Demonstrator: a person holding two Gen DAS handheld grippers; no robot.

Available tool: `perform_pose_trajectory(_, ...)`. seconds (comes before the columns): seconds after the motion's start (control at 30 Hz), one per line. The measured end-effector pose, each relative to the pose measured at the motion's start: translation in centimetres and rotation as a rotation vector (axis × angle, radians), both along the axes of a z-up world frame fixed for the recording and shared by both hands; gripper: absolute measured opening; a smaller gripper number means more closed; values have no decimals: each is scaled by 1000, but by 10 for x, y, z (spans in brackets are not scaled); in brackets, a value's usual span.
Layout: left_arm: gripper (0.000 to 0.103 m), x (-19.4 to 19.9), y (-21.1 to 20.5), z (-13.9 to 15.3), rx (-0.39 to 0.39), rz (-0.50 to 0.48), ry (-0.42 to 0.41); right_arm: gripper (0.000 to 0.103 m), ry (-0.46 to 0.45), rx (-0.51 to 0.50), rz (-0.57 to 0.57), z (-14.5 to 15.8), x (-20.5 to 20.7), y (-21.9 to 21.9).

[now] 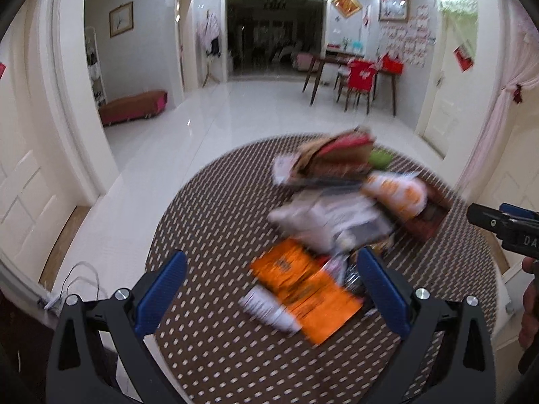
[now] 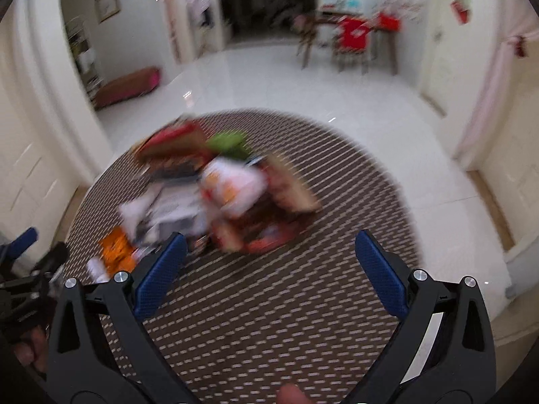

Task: Collect trash
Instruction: 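Grasp the white bottle with the left gripper while the right grasps the black snack wrapper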

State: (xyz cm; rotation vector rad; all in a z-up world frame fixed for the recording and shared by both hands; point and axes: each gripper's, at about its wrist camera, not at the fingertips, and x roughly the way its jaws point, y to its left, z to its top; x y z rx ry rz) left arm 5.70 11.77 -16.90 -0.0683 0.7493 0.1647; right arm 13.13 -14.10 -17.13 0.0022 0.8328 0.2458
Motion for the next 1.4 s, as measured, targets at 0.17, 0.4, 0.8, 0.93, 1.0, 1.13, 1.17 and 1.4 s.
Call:
perform_pose_trajectory(0.17, 99, -8, 21, -29, -16, 55, 75, 97, 101, 30, 125, -34, 4, 45)
perform_pose_trajectory(0.4, 99, -12, 37, -46, -30, 81, 107, 85, 173, 47, 199, -59, 9, 86)
perform_pose_trajectory(0.8, 72, 12, 27, -72, -86, 37, 193, 22, 171, 17, 237, -76, 7, 91)
perform_pose_trajectory(0.93, 66, 15, 20, -75, -91, 20, 203, 20, 196, 54, 202, -77, 2, 66)
perform_pose_trajectory(1.0, 66, 16, 19, -74, -88, 19, 203, 21, 206, 78, 193, -79, 3, 59)
perform_pose_trajectory(1.13, 68, 18, 23, -73, -96, 48, 209, 63, 197, 125, 191, -74, 6, 53)
perform_pose_trajectory(1.17, 73, 19, 25, -74, -94, 64, 214, 63, 181, 128, 205, -72, 5, 56)
perform_pose_trajectory(1.4, 38, 22, 26, -72, -80, 31, 189, 40, 145, -60, 291, -88, -3, 92)
